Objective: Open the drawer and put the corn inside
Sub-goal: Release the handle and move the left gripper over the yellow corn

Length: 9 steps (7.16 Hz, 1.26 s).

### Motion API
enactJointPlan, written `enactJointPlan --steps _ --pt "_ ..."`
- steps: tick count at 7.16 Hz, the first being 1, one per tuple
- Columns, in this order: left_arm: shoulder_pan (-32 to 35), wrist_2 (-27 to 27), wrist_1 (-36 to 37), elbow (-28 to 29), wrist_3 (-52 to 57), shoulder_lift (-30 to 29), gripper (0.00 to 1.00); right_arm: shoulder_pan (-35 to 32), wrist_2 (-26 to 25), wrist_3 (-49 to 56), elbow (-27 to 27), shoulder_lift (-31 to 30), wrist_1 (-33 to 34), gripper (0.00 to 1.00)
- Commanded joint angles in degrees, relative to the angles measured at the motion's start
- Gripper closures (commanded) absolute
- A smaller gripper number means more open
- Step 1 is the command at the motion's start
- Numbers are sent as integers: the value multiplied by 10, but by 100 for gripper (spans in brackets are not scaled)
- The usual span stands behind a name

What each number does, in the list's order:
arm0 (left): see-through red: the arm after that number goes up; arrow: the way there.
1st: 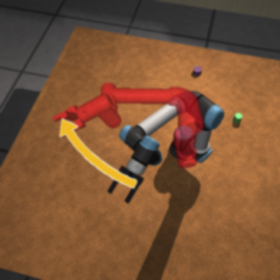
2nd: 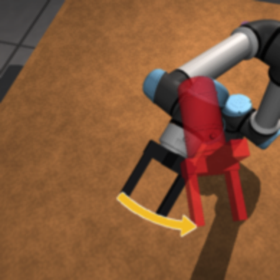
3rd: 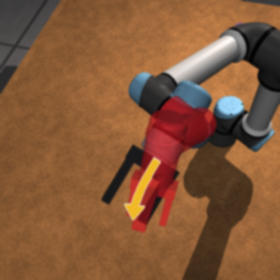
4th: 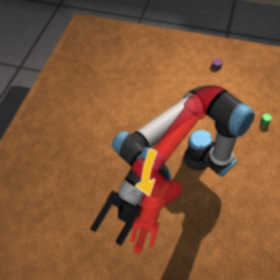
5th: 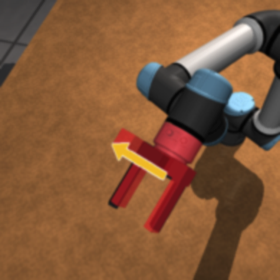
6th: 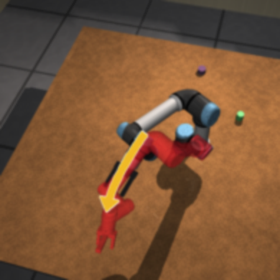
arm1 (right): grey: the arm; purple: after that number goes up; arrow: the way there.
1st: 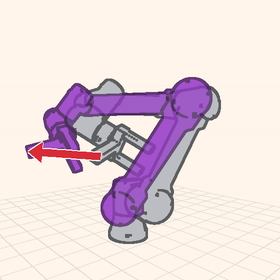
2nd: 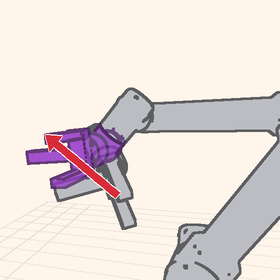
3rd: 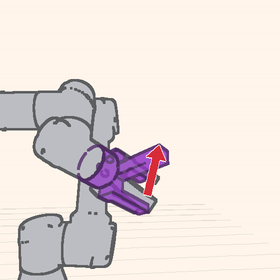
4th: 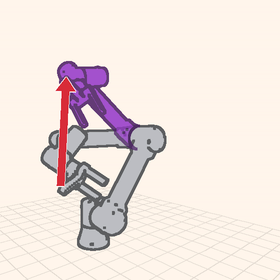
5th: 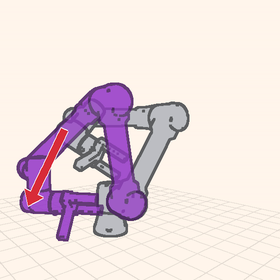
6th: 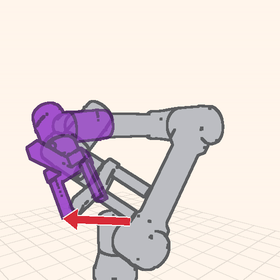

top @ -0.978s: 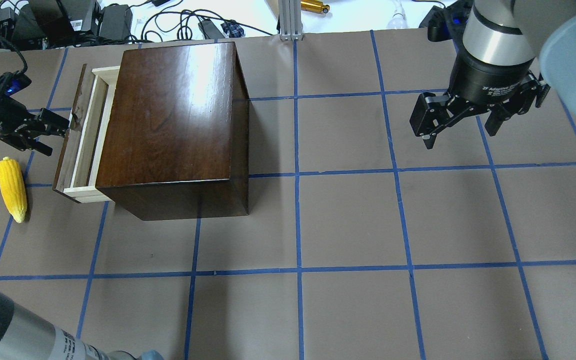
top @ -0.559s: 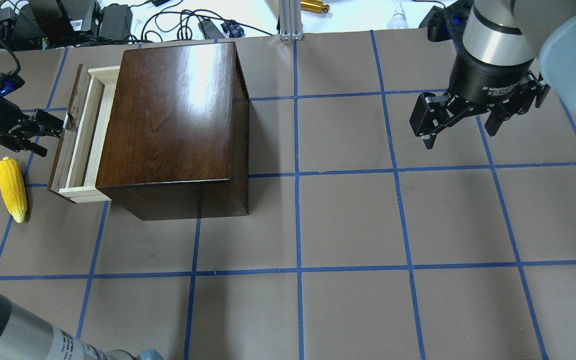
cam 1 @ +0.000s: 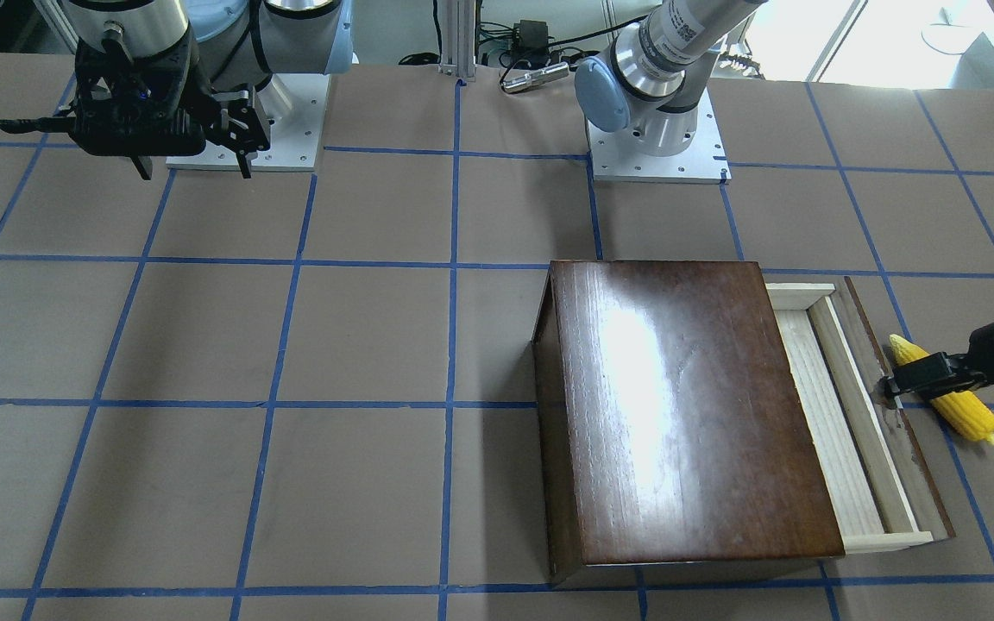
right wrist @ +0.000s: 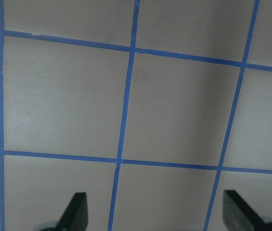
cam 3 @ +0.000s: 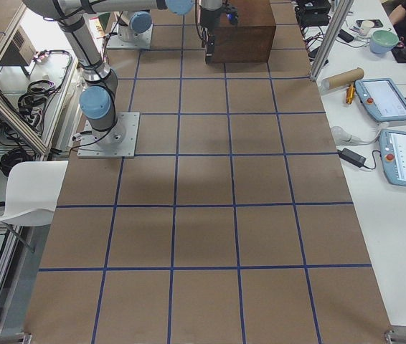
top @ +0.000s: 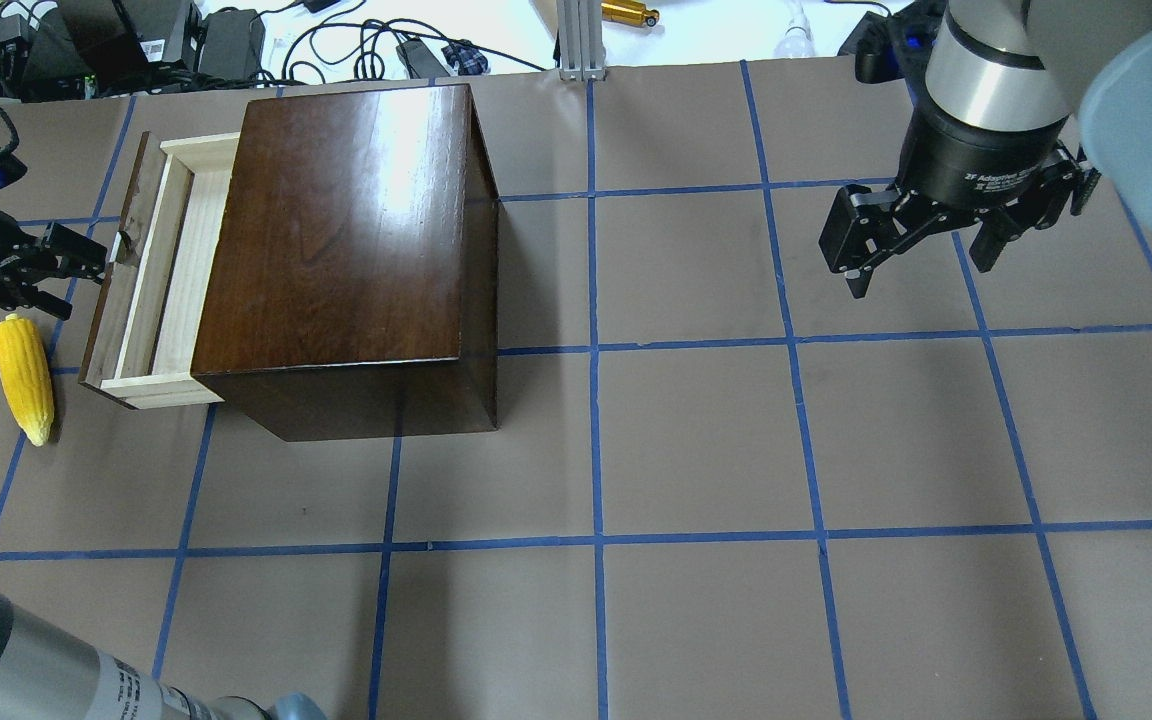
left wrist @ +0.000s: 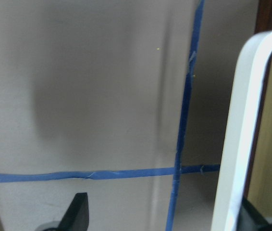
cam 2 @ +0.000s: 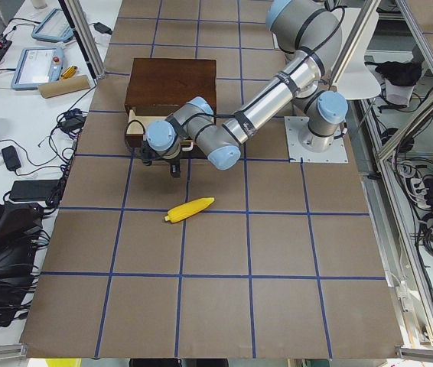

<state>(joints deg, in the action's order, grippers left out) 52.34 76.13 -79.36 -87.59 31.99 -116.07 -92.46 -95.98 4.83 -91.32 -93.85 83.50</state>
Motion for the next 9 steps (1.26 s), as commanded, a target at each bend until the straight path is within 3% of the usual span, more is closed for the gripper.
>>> enactJointPlan --steps 1,3,5,7,9 --pt "-1 1 1 1 -1 3 0 0 0 0 0 0 0 0" --pt "0 2 0 2 -2 34 0 0 0 0 0 0 0 0" --pt "-2 75 2 2 14 63 0 0 0 0 0 0 0 0" --pt "-35 92 17 2 16 60 0 0 0 0 0 1 0 0" --pt "-41 144 87 0 15 41 0 0 0 0 0 0 0 0"
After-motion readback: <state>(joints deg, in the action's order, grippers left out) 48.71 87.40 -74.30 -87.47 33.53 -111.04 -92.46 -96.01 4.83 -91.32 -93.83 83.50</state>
